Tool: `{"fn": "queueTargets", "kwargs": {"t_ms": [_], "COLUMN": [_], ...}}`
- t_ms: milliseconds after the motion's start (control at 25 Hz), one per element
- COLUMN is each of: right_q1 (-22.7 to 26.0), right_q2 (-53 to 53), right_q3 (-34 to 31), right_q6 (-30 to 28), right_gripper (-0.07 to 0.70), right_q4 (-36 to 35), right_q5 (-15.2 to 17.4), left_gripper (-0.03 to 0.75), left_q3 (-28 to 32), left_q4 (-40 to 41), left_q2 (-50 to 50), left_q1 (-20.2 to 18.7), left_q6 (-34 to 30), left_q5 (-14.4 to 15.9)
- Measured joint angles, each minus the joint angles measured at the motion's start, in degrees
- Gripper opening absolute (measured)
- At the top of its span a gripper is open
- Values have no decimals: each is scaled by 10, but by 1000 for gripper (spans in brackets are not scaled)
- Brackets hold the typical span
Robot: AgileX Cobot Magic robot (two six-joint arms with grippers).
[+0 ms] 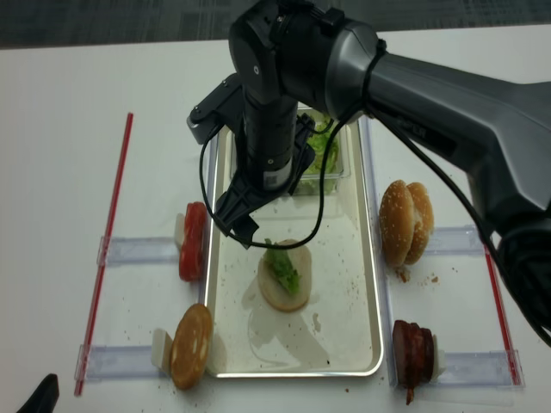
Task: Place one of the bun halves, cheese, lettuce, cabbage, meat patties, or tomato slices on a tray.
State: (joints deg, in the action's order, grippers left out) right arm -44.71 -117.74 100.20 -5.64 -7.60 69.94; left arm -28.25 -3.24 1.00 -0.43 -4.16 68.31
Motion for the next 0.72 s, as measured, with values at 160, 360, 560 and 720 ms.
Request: {"fn": "queueTargets", "kwargs": {"t_ms": [160,360,560,720], "right_q1": [0,0,0,0], "right_q2": [31,41,41,41], "right_q3": [5,5,5,5], "right_q6": [-2,-11,-12,-12], "right_gripper": [692,692,692,692], "right_q4": [19,31,35,48], "right_q5": [2,5,5,5], "left_gripper": [509,509,509,509], "left_q3": [0,0,0,0], "left_q4": [0,0,0,0], "left_q2": [0,0,0,0], "left_q1": [0,0,0,0], "left_q6": [0,0,0,0], "left_q5": [0,0,0,0]}}
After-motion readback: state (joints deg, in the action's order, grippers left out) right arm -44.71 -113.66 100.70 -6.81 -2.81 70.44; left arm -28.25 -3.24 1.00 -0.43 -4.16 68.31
